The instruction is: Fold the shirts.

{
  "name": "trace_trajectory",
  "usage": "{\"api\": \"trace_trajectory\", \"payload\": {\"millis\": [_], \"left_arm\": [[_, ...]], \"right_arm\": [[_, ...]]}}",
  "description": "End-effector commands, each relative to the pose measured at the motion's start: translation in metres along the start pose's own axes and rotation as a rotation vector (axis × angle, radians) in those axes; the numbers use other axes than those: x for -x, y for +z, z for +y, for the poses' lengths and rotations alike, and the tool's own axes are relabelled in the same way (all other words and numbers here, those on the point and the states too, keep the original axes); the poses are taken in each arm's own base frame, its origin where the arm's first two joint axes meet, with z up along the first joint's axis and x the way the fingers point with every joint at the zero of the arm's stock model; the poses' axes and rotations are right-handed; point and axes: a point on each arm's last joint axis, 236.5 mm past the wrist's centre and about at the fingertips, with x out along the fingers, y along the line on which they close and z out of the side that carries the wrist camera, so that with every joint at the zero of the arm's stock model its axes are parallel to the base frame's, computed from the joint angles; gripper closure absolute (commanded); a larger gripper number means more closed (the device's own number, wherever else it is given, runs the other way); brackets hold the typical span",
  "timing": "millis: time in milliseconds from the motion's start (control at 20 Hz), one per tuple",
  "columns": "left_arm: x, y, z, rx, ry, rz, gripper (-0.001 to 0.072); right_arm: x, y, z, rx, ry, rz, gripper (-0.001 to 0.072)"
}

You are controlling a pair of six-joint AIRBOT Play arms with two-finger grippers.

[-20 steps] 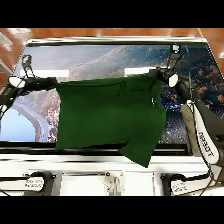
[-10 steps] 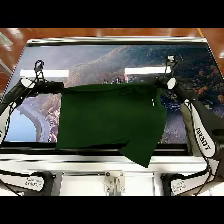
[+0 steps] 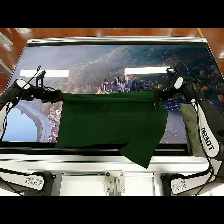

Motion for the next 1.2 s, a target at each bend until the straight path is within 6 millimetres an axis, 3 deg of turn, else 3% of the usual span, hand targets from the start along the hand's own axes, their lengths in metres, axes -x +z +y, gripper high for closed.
{"api": "trace_trajectory", "payload": {"millis": [0, 200, 250, 300, 350, 400, 500, 600, 700, 800, 900, 1000, 1150], "left_arm": [[-0.008, -0.022, 0.001, 0.06, -0.02, 0.095, 0.0673], [-0.007, -0.025, 0.001, 0.105, -0.021, 0.109, 0.0664], [-0.007, -0.026, 0.001, 0.11, -0.023, 0.113, 0.056], [-0.005, -0.03, 0.001, 0.113, -0.029, 0.129, 0.033], [-0.001, -0.034, 0.001, 0.125, -0.037, 0.154, 0.0214], [0.007, -0.036, 0.003, 0.136, -0.047, 0.175, 0.0212], [0.037, -0.037, 0.014, 0.159, -0.061, 0.207, 0.0213], [0.075, -0.044, 0.034, 0.195, -0.053, 0.228, 0.0212], [0.111, -0.069, 0.048, 0.204, -0.069, 0.278, 0.0212], [0.123, -0.106, 0.055, 0.246, -0.091, 0.327, 0.0213], [0.112, -0.155, 0.055, 0.309, -0.113, 0.366, 0.0211], [0.094, -0.201, 0.049, 0.337, -0.142, 0.41, -0.0013], [0.077, -0.247, 0.038, 0.375, -0.181, 0.491, -0.0013]], "right_arm": [[0.0, -0.017, 0.0, -0.03, 0.003, 0.073, 0.063], [-0.002, -0.018, 0.01, -0.093, 0.038, 0.078, 0.0603], [-0.002, -0.018, 0.015, -0.107, 0.059, 0.08, 0.0455], [-0.001, -0.018, 0.018, -0.111, 0.069, 0.079, 0.0203], [0.003, -0.022, 0.019, -0.102, 0.074, 0.101, 0.0134], [0.011, -0.027, 0.019, -0.062, 0.069, 0.135, 0.0134], [0.039, -0.042, -0.003, 0.029, -0.013, 0.221, 0.0134], [0.086, -0.067, -0.05, 0.073, -0.187, 0.327, 0.0136], [0.122, -0.091, -0.076, -0.013, -0.209, 0.386, 0.0145], [0.13, -0.117, -0.077, -0.138, -0.104, 0.389, 0.0145], [0.12, -0.146, -0.068, -0.245, -0.001, 0.38, 0.0144], [0.105, -0.178, -0.049, -0.297, 0.106, 0.393, 0.01], [0.093, -0.208, -0.032, -0.31, 0.17, 0.446, 0.0072]]}}
